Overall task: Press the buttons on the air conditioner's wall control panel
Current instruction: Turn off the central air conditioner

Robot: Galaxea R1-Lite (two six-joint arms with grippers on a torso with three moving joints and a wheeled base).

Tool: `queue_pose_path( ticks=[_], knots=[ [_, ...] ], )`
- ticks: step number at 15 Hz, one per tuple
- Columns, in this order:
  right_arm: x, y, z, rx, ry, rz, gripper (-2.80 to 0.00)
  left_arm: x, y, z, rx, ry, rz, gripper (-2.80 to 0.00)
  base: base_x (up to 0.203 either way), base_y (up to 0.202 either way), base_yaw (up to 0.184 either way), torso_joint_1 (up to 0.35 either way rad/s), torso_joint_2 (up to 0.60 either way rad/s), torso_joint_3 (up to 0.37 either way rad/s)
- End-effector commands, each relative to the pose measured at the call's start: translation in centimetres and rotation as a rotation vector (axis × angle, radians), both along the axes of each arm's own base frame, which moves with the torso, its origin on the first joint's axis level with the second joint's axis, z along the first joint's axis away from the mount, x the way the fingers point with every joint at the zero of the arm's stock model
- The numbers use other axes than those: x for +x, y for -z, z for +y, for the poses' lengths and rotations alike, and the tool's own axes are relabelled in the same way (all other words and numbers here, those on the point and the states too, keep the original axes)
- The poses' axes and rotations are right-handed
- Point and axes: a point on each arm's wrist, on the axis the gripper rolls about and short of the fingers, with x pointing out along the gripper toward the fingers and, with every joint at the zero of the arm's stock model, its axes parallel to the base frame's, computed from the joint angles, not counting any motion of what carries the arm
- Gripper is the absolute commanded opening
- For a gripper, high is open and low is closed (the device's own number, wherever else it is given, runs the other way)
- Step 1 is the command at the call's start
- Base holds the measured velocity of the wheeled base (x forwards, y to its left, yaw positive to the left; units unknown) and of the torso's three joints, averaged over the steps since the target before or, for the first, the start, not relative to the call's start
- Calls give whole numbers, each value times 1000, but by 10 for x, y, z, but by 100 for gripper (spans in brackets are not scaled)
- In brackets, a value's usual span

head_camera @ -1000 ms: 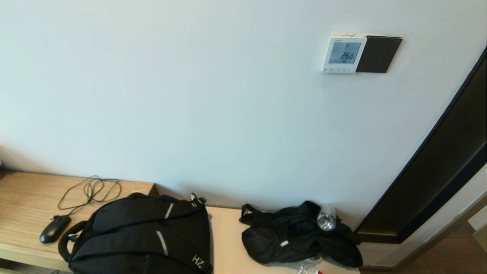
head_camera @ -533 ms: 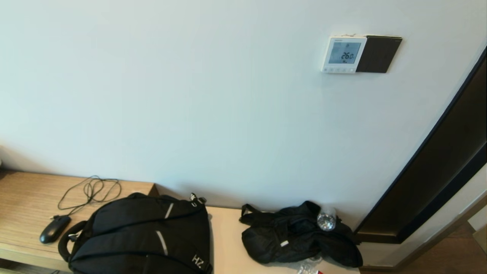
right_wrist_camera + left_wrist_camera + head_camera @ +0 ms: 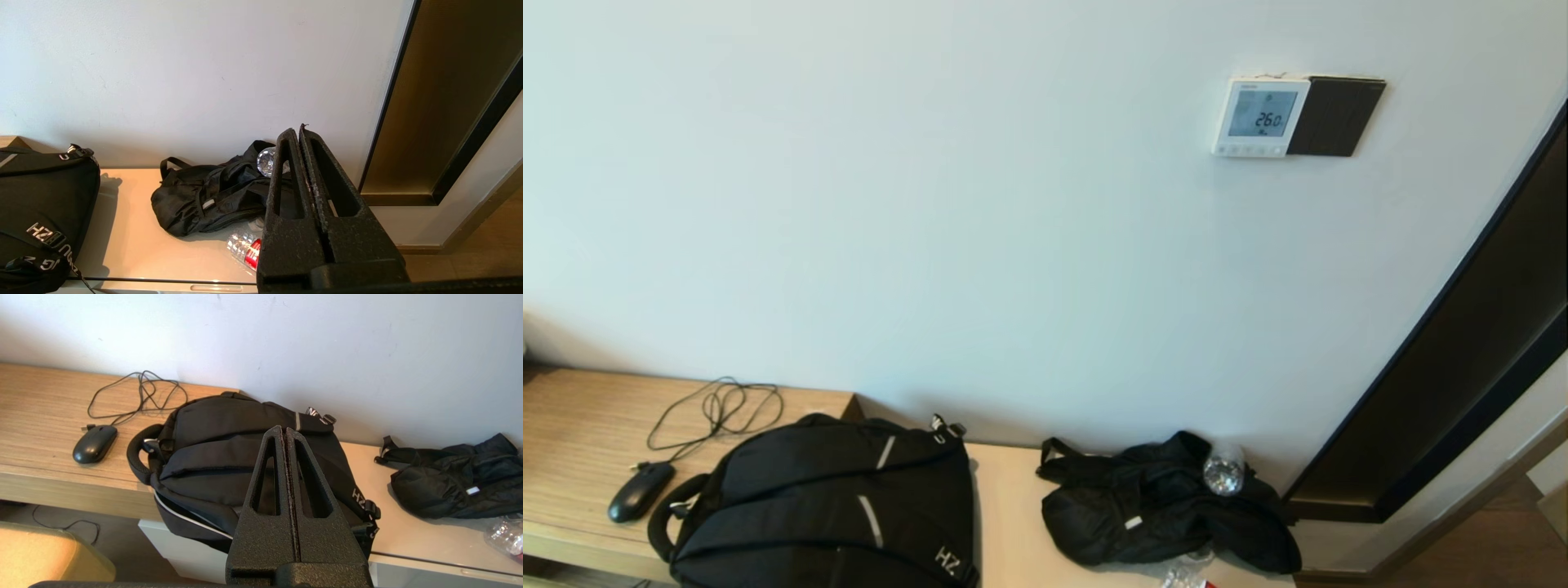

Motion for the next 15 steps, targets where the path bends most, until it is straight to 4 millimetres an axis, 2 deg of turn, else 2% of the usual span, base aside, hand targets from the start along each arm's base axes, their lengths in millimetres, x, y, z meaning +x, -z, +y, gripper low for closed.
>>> queue_pose_path(
  ticks=[1, 15],
  knots=[
    [0, 0, 0, 0, -1, 3, -280, 0, 0, 0, 0, -2, -1, -280, 0, 0, 0, 0, 0, 0],
    [0, 0, 0, 0, -1, 3, -280, 0, 0, 0, 0, -1, 0, -280, 0, 0, 0, 0, 0, 0]
  ],
)
